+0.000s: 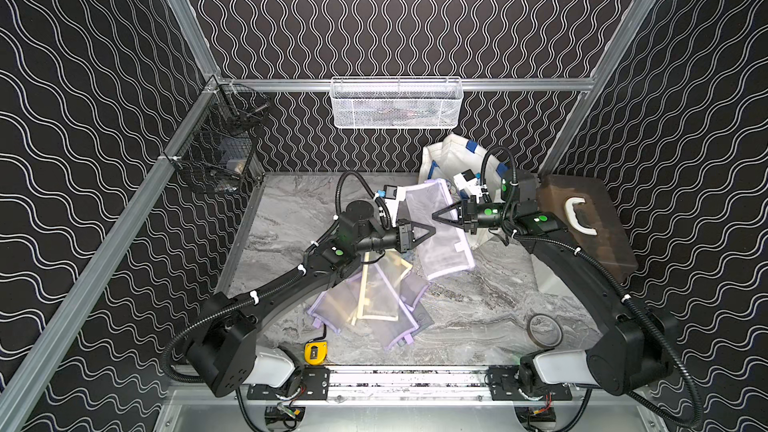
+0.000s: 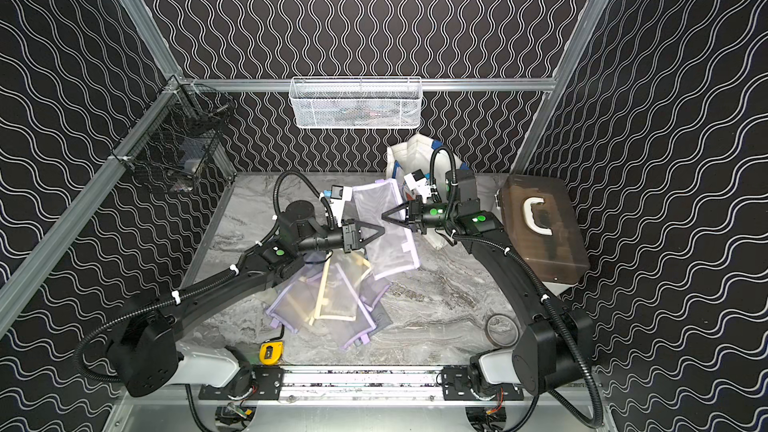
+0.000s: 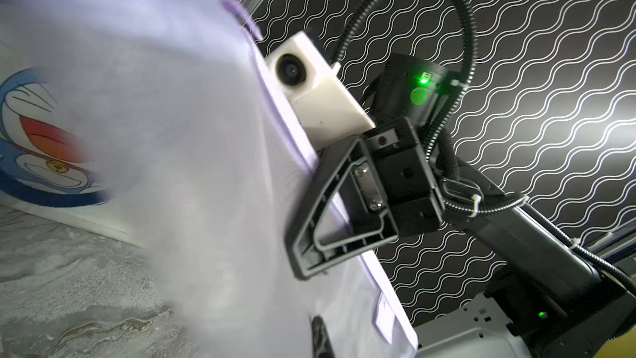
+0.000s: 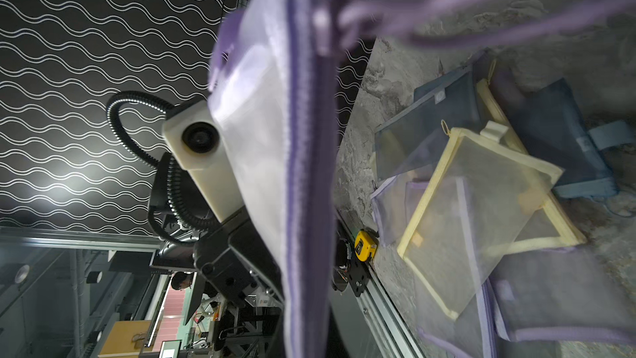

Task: Put the pencil pouch into the canvas bag
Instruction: Pick up the pencil pouch, then place the pencil pouch in the canvas bag.

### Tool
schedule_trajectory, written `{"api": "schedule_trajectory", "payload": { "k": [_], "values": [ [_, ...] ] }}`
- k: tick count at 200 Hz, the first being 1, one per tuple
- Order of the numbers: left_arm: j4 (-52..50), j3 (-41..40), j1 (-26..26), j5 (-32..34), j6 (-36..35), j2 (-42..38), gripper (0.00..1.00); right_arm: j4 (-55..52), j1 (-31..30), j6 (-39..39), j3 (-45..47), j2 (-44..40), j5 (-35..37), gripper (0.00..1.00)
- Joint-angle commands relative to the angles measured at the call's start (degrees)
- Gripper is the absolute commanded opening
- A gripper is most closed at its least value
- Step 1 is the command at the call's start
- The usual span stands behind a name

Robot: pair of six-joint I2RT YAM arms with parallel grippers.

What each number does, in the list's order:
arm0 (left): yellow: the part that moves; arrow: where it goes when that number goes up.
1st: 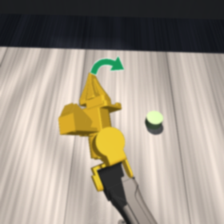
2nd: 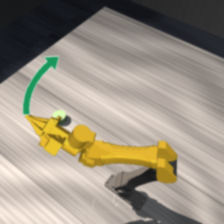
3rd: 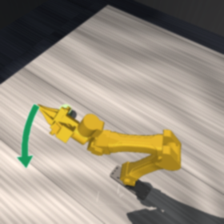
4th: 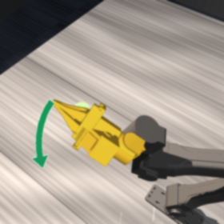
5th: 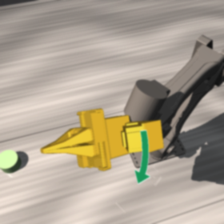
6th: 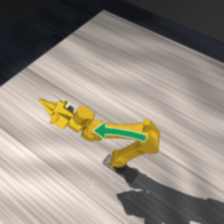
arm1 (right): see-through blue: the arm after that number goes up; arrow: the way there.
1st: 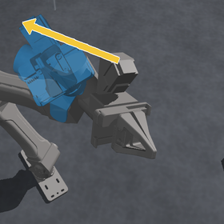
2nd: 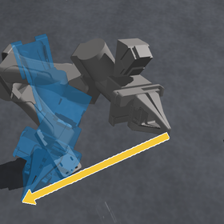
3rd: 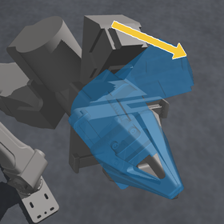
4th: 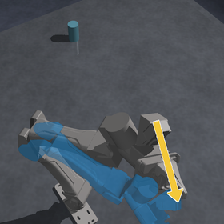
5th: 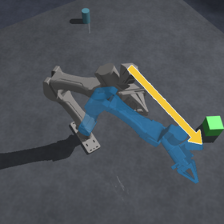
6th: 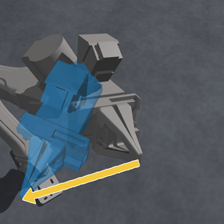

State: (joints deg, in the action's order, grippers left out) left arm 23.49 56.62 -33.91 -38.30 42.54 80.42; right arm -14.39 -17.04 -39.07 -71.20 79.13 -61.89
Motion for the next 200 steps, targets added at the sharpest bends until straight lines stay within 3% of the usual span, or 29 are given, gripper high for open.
{"api": "schedule_trajectory", "payload": {
  "k": [1, 18, 45, 78, 117, 131, 151, 172, 200],
  "values": [
    [-0.7, 1.1, 0.3, 0.7, 0.4, 0.6, 0.00, -2.3, 0.2, 3.7, -1.3, -1.0, 0.9, 0.00],
    [-2.6, 1.5, 0.5, 2.2, -0.6, 0.5, 0.06, -3.7, 0.2, 5.1, -2.3, -1.3, 2.0, 0.00],
    [-3.6, 0.8, 1.0, 4.6, -0.4, 0.5, 0.24, -7.9, 0.5, 9.2, -5.8, -0.4, 4.6, 0.00],
    [-5.5, -0.3, 2.5, 6.9, -0.3, -0.3, 0.36, -8.4, 2.0, 10.6, -9.4, 1.8, 5.5, 0.00],
    [-6.3, -0.2, 4.8, 7.1, -0.4, -1.1, 0.79, -12.4, 2.3, 14.3, -15.7, 4.7, 7.3, 0.00],
    [-8.3, 0.2, 5.4, 8.2, -1.0, -1.1, 0.90, -15.7, 2.4, 17.0, -18.7, 5.5, 10.0, 0.00],
    [-12.3, 0.0, 6.1, 10.7, -2.3, -1.6, 0.95, -25.6, 2.6, 24.7, -27.7, 8.2, 20.3, 0.00],
    [-13.9, -1.8, 6.7, 11.7, -2.8, -3.2, 0.96, -35.5, 2.6, 32.0, -40.6, 13.6, 36.1, 0.00],
    [-17.5, -2.6, 7.1, 12.3, -4.4, -4.9, 0.96, -37.6, 2.7, 38.8, -50.3, 19.4, 54.4, 0.00]
  ]
}}
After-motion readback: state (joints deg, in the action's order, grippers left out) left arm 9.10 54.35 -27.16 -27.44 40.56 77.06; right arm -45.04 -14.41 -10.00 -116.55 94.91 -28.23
